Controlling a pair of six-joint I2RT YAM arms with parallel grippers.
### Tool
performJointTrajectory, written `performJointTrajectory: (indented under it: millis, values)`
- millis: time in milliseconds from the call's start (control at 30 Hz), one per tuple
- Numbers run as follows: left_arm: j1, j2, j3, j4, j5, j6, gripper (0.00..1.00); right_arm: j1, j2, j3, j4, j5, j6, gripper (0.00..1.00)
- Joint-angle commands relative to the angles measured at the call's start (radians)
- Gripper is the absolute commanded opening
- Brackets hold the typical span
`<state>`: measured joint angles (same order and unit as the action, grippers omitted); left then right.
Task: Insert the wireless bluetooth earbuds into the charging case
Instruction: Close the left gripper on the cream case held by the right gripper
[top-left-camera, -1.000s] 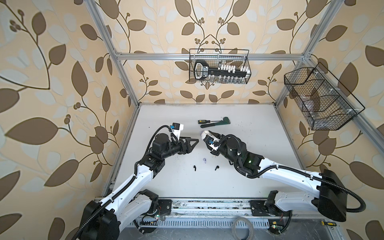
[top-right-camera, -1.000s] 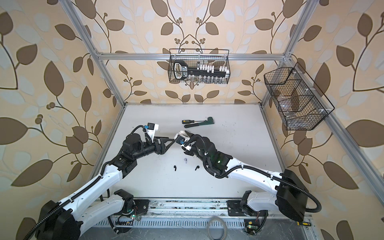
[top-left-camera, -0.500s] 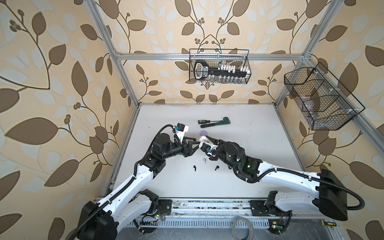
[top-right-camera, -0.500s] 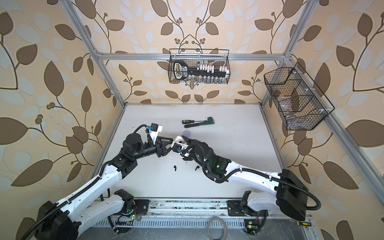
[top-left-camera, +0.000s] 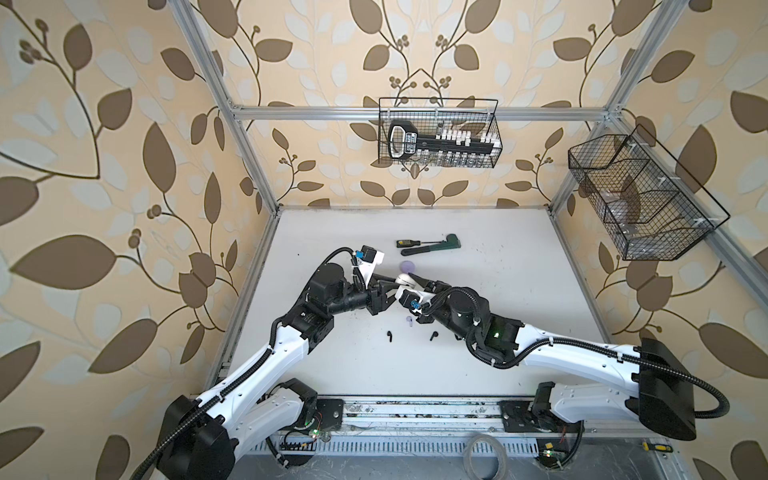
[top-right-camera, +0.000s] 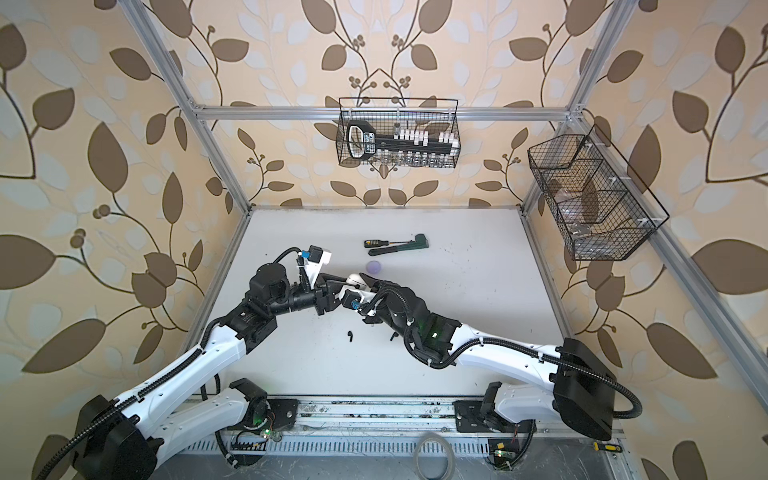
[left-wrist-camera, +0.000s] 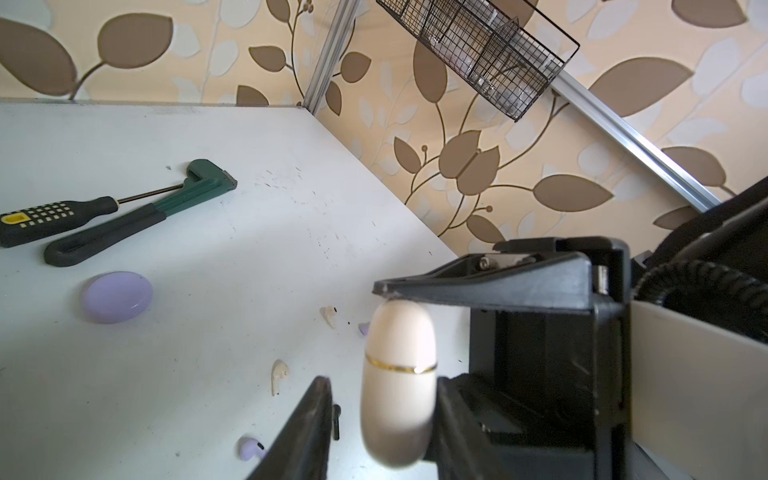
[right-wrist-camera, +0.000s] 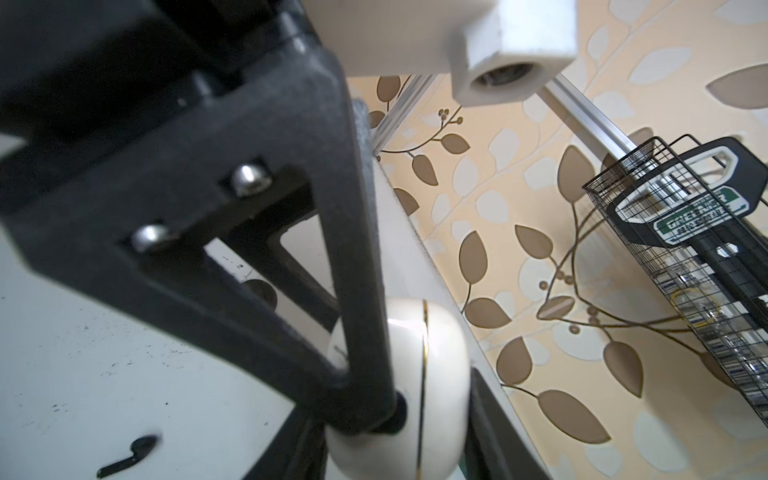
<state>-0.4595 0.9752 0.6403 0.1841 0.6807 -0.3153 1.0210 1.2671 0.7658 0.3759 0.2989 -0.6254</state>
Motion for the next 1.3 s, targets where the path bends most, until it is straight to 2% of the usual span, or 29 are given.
performJointTrajectory:
  millis: [0,100,433,900,933,1000,1100,1267]
  values:
    - [-0.011,-0.004,0.044,0.017,0.036,0.023,0.44,0.006,-0.004,0.019,0.046,0.017,-0.014,0.09]
    - [-0.012,0.003,0.048,0.012,0.042,0.024,0.46,0.006,-0.006,0.023,0.041,0.000,-0.014,0.10]
    - [-0.022,0.032,0.070,-0.010,0.065,0.038,0.43,0.012,-0.009,0.025,0.046,-0.012,-0.024,0.10]
    - [-0.027,0.057,0.084,-0.029,0.086,0.057,0.29,0.015,-0.020,0.013,0.060,-0.013,-0.057,0.11]
    - [-0.027,0.057,0.085,-0.030,0.089,0.057,0.29,0.015,-0.019,0.013,0.060,-0.005,-0.064,0.11]
    - [-0.027,0.057,0.087,-0.035,0.089,0.061,0.36,0.014,-0.018,0.010,0.062,0.006,-0.078,0.11]
    - [-0.030,0.057,0.088,-0.039,0.089,0.064,0.38,0.014,-0.024,0.002,0.062,0.009,-0.089,0.11]
    - [-0.034,0.066,0.094,-0.049,0.093,0.070,0.28,0.016,-0.035,-0.004,0.054,-0.017,-0.089,0.11]
